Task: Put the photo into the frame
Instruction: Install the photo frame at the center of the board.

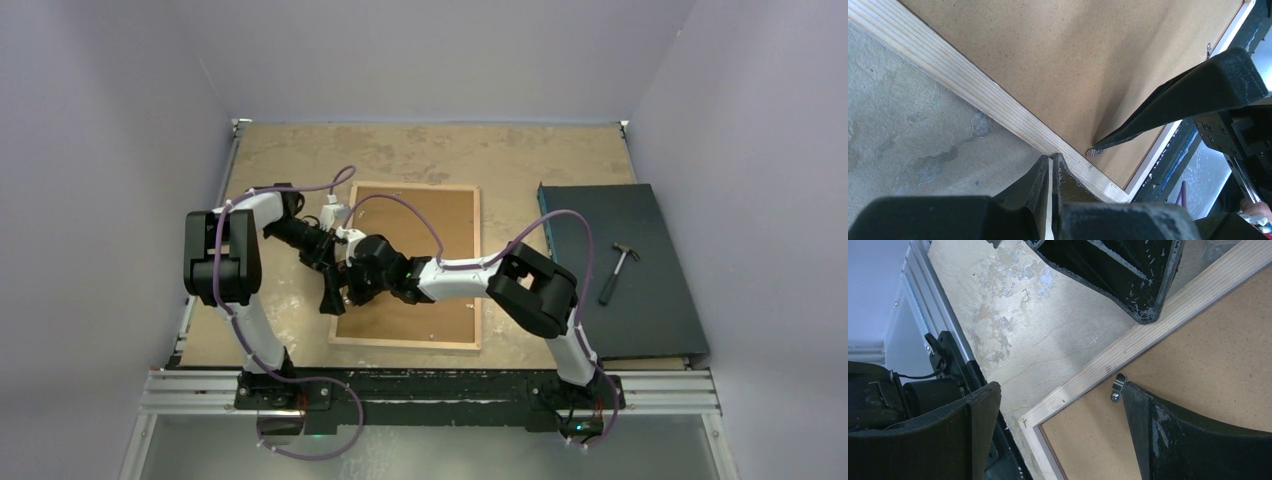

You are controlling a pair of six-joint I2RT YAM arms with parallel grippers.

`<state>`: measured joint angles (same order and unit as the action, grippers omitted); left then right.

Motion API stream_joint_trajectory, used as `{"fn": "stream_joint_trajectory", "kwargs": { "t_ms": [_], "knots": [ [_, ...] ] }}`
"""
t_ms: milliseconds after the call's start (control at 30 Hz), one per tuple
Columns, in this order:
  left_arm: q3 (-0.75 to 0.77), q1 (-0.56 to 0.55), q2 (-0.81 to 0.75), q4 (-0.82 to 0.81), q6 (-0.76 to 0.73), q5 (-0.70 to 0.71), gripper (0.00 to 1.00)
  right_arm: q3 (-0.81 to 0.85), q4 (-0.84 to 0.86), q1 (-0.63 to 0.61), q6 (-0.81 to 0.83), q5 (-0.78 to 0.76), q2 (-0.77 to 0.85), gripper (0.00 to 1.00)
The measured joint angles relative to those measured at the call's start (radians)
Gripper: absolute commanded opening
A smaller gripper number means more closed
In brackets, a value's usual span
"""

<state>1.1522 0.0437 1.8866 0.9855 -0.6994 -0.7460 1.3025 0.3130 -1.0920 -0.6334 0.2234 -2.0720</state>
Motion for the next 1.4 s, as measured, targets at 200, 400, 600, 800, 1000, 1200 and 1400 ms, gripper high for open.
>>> {"fn": "stream_joint_trajectory", "kwargs": {
  "t_ms": [200, 400, 600, 800, 1000, 1200, 1400],
  "knots": [
    [-0.001, 0.0, 0.0, 0.0, 0.0, 0.0, 0.01, 0.001, 0.009, 0.0, 0.003, 0.006, -0.003, 0.93],
    [-0.001, 0.0, -0.002, -0.001, 0.0, 0.0, 0.01, 0.008, 0.032, 0.0, 0.009, 0.016, -0.016, 0.93],
    [-0.001, 0.0, -0.002, -0.001, 0.0, 0.0, 0.0, 0.01, 0.039, 0.002, 0.017, 0.034, -0.021, 0.93],
    [-0.003, 0.001, -0.002, -0.002, 0.0, 0.0, 0.0, 0.01, 0.045, 0.003, 0.024, 0.046, -0.023, 0.92],
    [-0.003, 0.001, -0.002, -0.002, 0.0, 0.0, 0.0, 0.012, 0.061, 0.006, 0.026, 0.068, -0.032, 0.91],
    [-0.003, 0.001, -0.004, -0.003, 0.0, 0.0, 0.0, 0.012, 0.064, 0.009, 0.028, 0.087, -0.034, 0.91],
    [-0.005, 0.001, -0.008, -0.003, 0.0, 0.002, 0.0, 0.012, 0.065, 0.011, 0.032, 0.1, -0.035, 0.91]
  ]
}}
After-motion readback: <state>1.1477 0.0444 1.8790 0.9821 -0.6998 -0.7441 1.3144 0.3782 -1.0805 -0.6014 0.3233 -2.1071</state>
